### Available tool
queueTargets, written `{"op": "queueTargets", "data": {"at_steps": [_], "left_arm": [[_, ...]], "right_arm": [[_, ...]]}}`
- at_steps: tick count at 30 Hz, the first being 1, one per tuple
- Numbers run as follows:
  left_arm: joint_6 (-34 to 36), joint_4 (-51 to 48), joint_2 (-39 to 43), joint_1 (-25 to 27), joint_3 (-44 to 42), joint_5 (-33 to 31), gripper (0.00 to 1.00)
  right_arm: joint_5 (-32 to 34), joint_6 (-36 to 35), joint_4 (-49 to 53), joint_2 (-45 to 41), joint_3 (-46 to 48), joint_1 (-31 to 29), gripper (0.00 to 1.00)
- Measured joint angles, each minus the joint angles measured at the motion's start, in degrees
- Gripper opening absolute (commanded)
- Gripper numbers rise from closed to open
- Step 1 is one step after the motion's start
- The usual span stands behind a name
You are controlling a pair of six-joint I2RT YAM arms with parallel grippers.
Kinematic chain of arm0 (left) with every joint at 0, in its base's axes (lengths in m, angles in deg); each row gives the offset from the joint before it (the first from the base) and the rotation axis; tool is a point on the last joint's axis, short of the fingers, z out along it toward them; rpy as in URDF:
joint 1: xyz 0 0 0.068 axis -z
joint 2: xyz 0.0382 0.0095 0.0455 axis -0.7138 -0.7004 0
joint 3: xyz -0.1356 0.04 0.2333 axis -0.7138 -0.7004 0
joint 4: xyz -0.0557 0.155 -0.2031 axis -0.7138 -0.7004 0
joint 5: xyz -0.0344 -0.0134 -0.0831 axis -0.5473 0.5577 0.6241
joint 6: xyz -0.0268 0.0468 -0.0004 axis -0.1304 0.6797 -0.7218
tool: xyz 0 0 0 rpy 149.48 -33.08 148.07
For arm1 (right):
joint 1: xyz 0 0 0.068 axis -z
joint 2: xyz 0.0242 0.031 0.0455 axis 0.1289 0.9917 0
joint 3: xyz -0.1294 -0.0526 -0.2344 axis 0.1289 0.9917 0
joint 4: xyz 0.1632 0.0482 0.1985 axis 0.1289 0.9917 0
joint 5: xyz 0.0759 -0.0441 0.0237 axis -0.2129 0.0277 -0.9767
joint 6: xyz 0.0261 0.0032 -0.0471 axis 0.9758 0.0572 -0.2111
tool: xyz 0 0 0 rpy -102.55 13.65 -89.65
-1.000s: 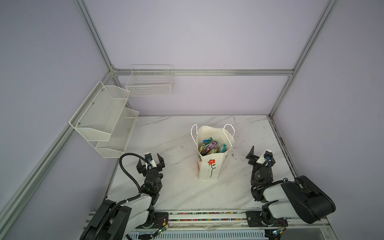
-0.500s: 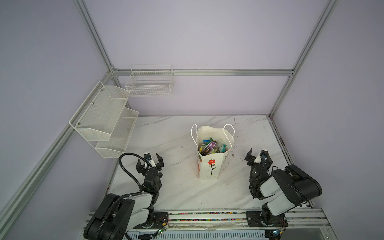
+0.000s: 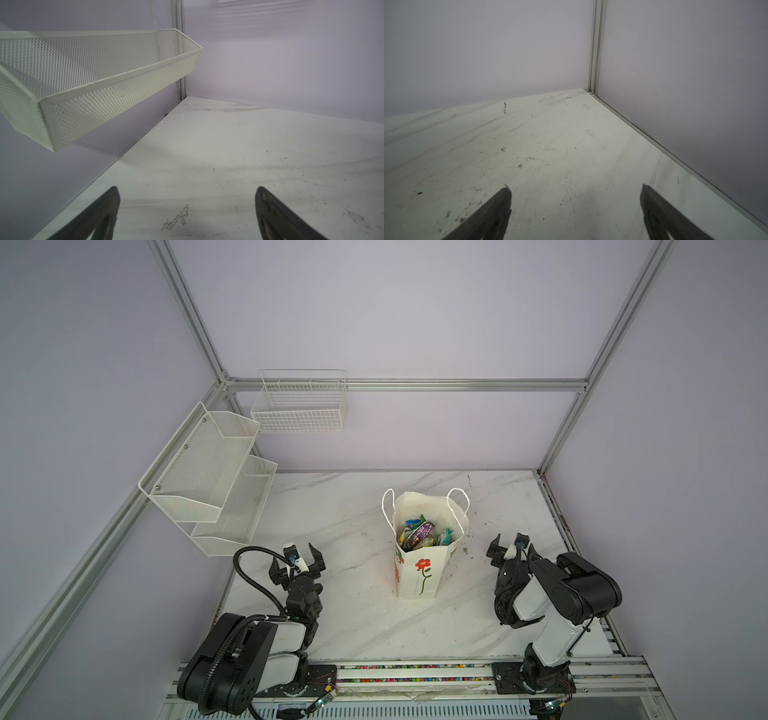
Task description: Place the snacks into the paper bag
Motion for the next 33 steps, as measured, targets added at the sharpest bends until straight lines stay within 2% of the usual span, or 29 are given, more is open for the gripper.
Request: {"op": "queueTargets", "data": {"at_steps": [12,22,25,29,33], "left_arm": [[-0.57,0.22,-0.09,-1.09,0.00,0.70,1.00],[-1.62,0.44,-0.26,-3.30,0.00,1.55,1.00],[-2.27,3.21,-3.21,-5.29,0.00,2.51,1.00],[-2.82,7.89,-11.74,-6.64,0.02,4.04,1.00],[-1.81,10.08,-12.98,-6.69,0.02,8.04,1.00]], "right_arm": [[-8.72,-3.39,-0.37,5.07,-3.02,0.00,0.97],[-10.67,-4.59,-0.42,5.07,-3.23,0.00,0.97],[-10.93,-4.76,-0.42,5.07,-3.23,0.00,0.97],[-11.10,-4.83,-0.42,5.07,-3.23,0.00,0.97],[-11.10,-4.98,-0.39,5.11,-3.37,0.00,0.97]]}}
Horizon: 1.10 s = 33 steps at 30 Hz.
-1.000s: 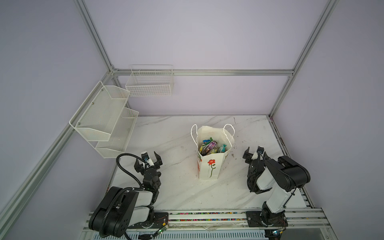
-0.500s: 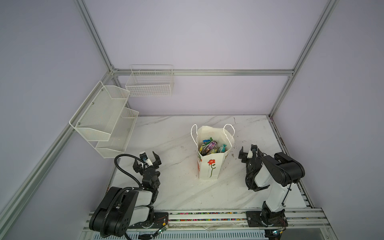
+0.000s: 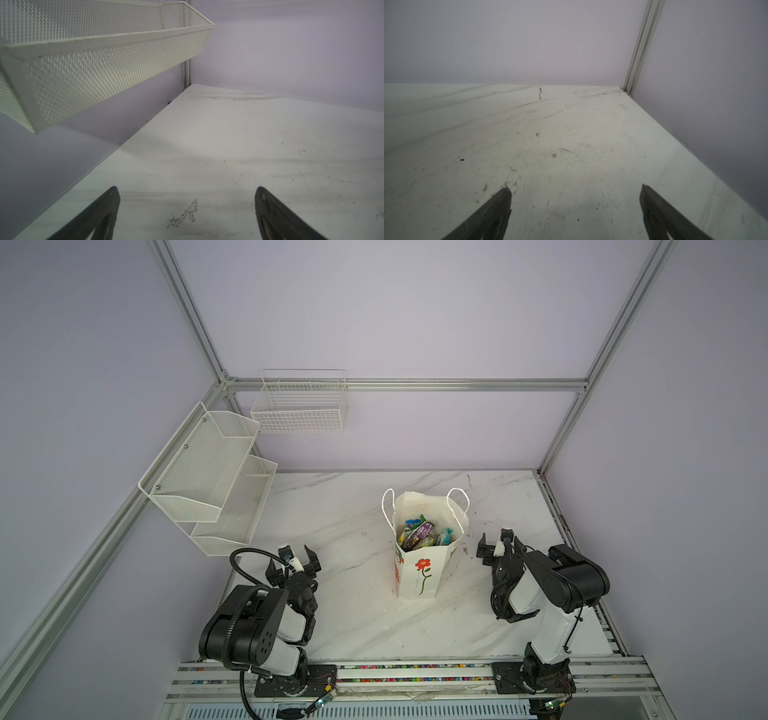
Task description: Place the snacks into the paper bag
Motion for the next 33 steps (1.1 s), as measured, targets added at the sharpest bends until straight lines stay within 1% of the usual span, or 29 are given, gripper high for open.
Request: {"op": "queueTargets", "data": {"at_steps": [3,7,10,15,18,22,28,31,33], "left_arm": [[2.10,1.44,-1.22,0.00,0.20,5.14,1.00],[6.67,1.38,-7.17,0.00,2.62,14.10,1.00],[8.61,1.27,-8.26,0.00,3.98,17.73,1.00],[9.64,1.27,-8.24,0.00,4.09,20.17,0.99],[9.57,-0.31,-7.98,-0.33,4.79,20.74,1.00],[8.94,-7.56,-5.81,-2.51,8.26,22.05,1.00],[6.25,-19.98,-4.98,-7.04,15.85,25.75,1.00],[4.72,-23.26,-4.98,-9.07,16.94,27.36,1.00],[4.22,-24.98,-4.98,-9.46,16.94,28.02,1.00]], "right_arm": [[0.00,-0.02,-0.07,0.28,-0.66,0.00,0.97],[0.00,0.00,-0.04,0.39,-1.03,0.00,0.97],[0.02,0.02,-0.02,0.39,-1.66,0.33,0.97],[-0.11,0.79,0.59,-0.11,-5.05,1.75,0.97],[-0.70,2.75,4.15,-1.40,-9.14,3.82,0.97],[-0.74,5.22,7.91,-2.69,-11.89,6.29,0.97],[-0.61,5.38,9.77,-2.78,-11.87,6.60,0.97],[-0.63,5.40,10.21,-2.78,-11.87,6.60,0.97],[-0.66,5.46,10.54,-2.78,-11.87,6.60,0.97]]}}
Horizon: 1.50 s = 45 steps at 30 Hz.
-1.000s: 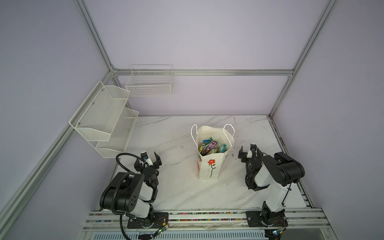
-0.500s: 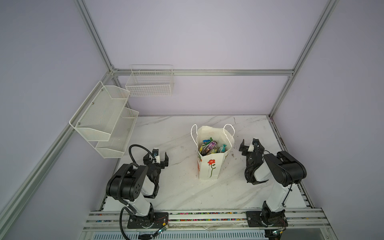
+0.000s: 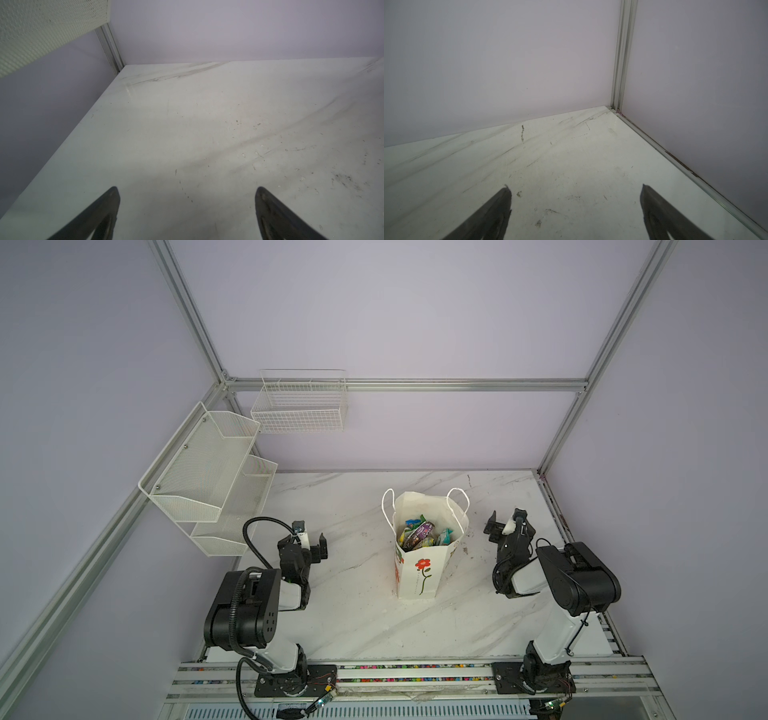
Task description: Place the snacks into the paper bag
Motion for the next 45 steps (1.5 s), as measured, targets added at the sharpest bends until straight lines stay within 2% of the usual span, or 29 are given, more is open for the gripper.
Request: {"op": "queueTargets", "data": {"at_steps": [45], "left_arm": [[-0.90,-2.19,0.00,0.11,0.00,1.42,1.00]], "right_arm": [[-0.02,0.17,0.68,0.00,0.00,0.00,0.97]]}}
